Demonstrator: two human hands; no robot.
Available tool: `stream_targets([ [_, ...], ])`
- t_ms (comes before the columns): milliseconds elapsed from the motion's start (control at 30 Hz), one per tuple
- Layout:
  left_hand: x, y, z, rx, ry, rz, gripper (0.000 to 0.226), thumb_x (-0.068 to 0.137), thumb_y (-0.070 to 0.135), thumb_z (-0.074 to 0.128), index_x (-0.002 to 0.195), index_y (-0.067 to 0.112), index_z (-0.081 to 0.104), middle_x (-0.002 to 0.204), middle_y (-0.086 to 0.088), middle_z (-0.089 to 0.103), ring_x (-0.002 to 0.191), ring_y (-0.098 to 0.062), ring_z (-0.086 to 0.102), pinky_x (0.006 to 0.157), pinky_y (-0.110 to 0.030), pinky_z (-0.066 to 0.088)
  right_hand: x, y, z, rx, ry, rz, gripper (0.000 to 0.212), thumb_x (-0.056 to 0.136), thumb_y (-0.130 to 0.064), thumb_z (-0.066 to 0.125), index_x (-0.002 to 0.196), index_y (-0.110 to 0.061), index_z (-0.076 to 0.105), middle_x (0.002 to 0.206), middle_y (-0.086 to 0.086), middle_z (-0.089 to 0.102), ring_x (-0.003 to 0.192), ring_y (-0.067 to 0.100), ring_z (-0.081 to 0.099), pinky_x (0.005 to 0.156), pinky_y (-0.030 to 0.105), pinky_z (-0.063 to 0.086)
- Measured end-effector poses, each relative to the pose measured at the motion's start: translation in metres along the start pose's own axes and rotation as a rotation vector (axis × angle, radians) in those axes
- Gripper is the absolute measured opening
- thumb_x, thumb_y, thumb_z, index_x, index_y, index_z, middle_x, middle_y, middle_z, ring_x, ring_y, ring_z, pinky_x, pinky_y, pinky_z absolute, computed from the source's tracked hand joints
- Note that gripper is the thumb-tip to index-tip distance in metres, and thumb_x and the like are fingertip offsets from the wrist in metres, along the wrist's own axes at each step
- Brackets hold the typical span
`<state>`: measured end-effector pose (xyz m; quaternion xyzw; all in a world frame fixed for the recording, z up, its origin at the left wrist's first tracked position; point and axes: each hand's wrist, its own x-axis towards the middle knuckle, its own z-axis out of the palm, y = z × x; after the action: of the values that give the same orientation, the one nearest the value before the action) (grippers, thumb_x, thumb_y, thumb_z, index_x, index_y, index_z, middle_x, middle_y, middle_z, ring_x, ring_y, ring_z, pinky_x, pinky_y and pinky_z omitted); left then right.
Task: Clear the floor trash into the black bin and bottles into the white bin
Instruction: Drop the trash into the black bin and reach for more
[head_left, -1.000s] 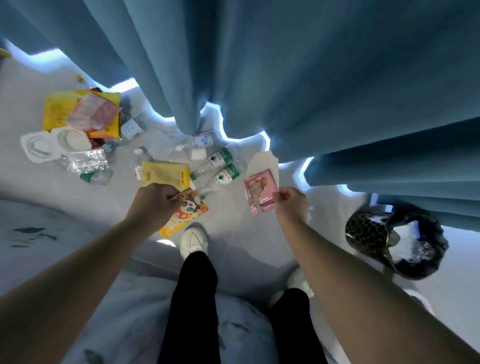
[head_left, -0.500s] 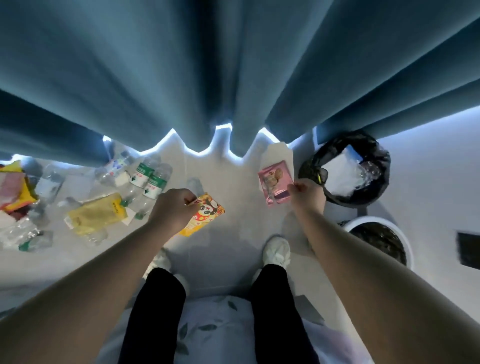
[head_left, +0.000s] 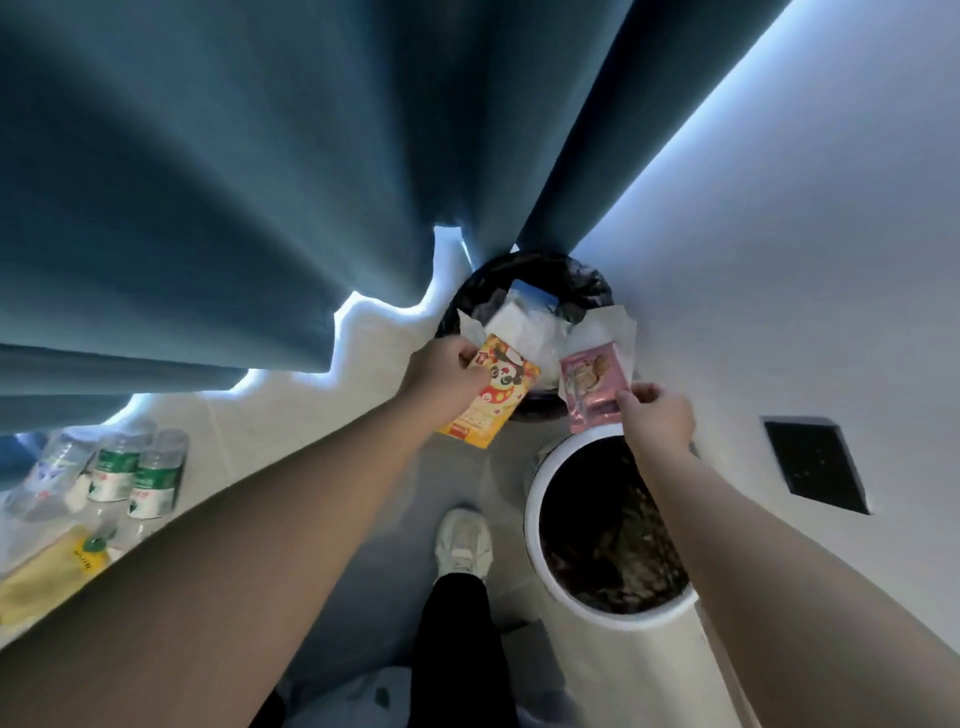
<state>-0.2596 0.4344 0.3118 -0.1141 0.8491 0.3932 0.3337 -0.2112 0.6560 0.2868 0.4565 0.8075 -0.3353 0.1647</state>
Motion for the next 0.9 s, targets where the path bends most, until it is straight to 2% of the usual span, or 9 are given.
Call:
stream_targets([
  [67, 0.026, 0.024, 0.014, -0.01, -0.004, 0.025, 0.007, 0.084, 0.019, 0.06, 0.079, 0.023, 0.057, 0.074, 0.006, 0.06, 0.071, -0.015, 0.057, 0.052, -0.021, 0.038, 0.019, 0.004, -0.006, 0.022, -0.012, -0.002, 0.006, 0.089, -0.018, 0.064, 0.094, -0.015, 0.067, 0.087, 0.0, 0.063, 0.086, 0.018, 0.059, 0.087, 0.033, 0.047],
  [200, 0.078, 0.038, 0.037, 0.024, 0.033, -0.018, 0.004, 0.087, 0.02, 0.059, 0.09, 0.018, 0.058, 0.085, 0.001, 0.062, 0.074, -0.017, 0.057, 0.052, -0.023, 0.038, 0.047, 0.011, -0.002, 0.078, -0.037, -0.013, 0.006, 0.088, -0.018, 0.065, 0.094, -0.015, 0.067, 0.09, 0.0, 0.065, 0.085, 0.017, 0.06, 0.084, 0.03, 0.047],
  [400, 0.113, -0.003, 0.059, 0.262, 0.116, -0.155, 0.039, 0.087, 0.027, 0.062, 0.122, 0.016, 0.049, 0.119, -0.006, 0.061, 0.109, -0.03, 0.055, 0.087, -0.037, 0.046, 0.065, 0.017, 0.018, 0.191, -0.063, -0.05, 0.002, 0.088, -0.015, 0.066, 0.088, -0.017, 0.066, 0.084, -0.004, 0.066, 0.076, 0.01, 0.059, 0.068, 0.022, 0.042],
  [467, 0.109, -0.016, 0.058, 0.379, 0.122, -0.099, 0.044, 0.087, 0.028, 0.062, 0.126, 0.018, 0.047, 0.125, -0.007, 0.057, 0.117, -0.031, 0.05, 0.094, -0.043, 0.043, 0.064, 0.015, 0.027, 0.222, -0.097, -0.081, 0.002, 0.088, -0.015, 0.067, 0.087, -0.017, 0.066, 0.083, -0.005, 0.067, 0.077, 0.01, 0.06, 0.067, 0.02, 0.044],
  [567, 0.102, -0.025, 0.05, 0.562, 0.079, 0.03, 0.045, 0.089, 0.025, 0.059, 0.131, 0.018, 0.046, 0.131, -0.008, 0.051, 0.121, -0.031, 0.045, 0.095, -0.044, 0.038, 0.069, 0.003, 0.045, 0.251, -0.151, -0.077, 0.003, 0.088, -0.019, 0.068, 0.087, -0.022, 0.066, 0.087, -0.005, 0.069, 0.084, 0.013, 0.066, 0.076, 0.029, 0.053],
  [633, 0.099, -0.029, 0.044, 0.649, 0.049, 0.093, 0.045, 0.089, 0.024, 0.057, 0.132, 0.018, 0.045, 0.131, -0.009, 0.05, 0.12, -0.03, 0.045, 0.094, -0.043, 0.038, 0.073, -0.007, 0.057, 0.183, -0.167, -0.072, 0.011, 0.089, -0.021, 0.067, 0.1, -0.02, 0.066, 0.096, -0.003, 0.07, 0.088, 0.014, 0.065, 0.075, 0.027, 0.05],
  [700, 0.096, -0.034, 0.037, 0.697, 0.025, 0.123, 0.047, 0.089, 0.024, 0.057, 0.133, 0.018, 0.044, 0.131, -0.009, 0.05, 0.12, -0.03, 0.045, 0.093, -0.043, 0.039, 0.074, -0.015, 0.068, 0.044, -0.171, -0.07, 0.035, 0.091, -0.025, 0.066, 0.124, -0.017, 0.058, 0.115, 0.001, 0.065, 0.099, 0.017, 0.06, 0.077, 0.024, 0.043],
  [800, 0.091, -0.043, 0.028, 0.723, 0.027, 0.135, 0.05, 0.088, 0.028, 0.057, 0.135, 0.018, 0.043, 0.131, -0.008, 0.049, 0.121, -0.03, 0.044, 0.093, -0.044, 0.039, 0.068, -0.021, 0.077, -0.202, -0.156, -0.142, 0.061, 0.091, -0.032, 0.065, 0.144, -0.019, 0.039, 0.141, 0.006, 0.047, 0.128, 0.026, 0.045, 0.094, 0.035, 0.042],
  [900, 0.08, -0.054, 0.016, 0.751, 0.056, 0.141, 0.059, 0.086, 0.039, 0.058, 0.138, 0.018, 0.039, 0.139, -0.008, 0.043, 0.129, -0.03, 0.038, 0.096, -0.045, 0.038, 0.054, -0.022, 0.077, -0.525, -0.167, -0.318, 0.073, 0.092, -0.044, 0.059, 0.152, -0.027, 0.02, 0.158, 0.005, 0.023, 0.146, 0.027, 0.019, 0.112, 0.046, 0.027],
])
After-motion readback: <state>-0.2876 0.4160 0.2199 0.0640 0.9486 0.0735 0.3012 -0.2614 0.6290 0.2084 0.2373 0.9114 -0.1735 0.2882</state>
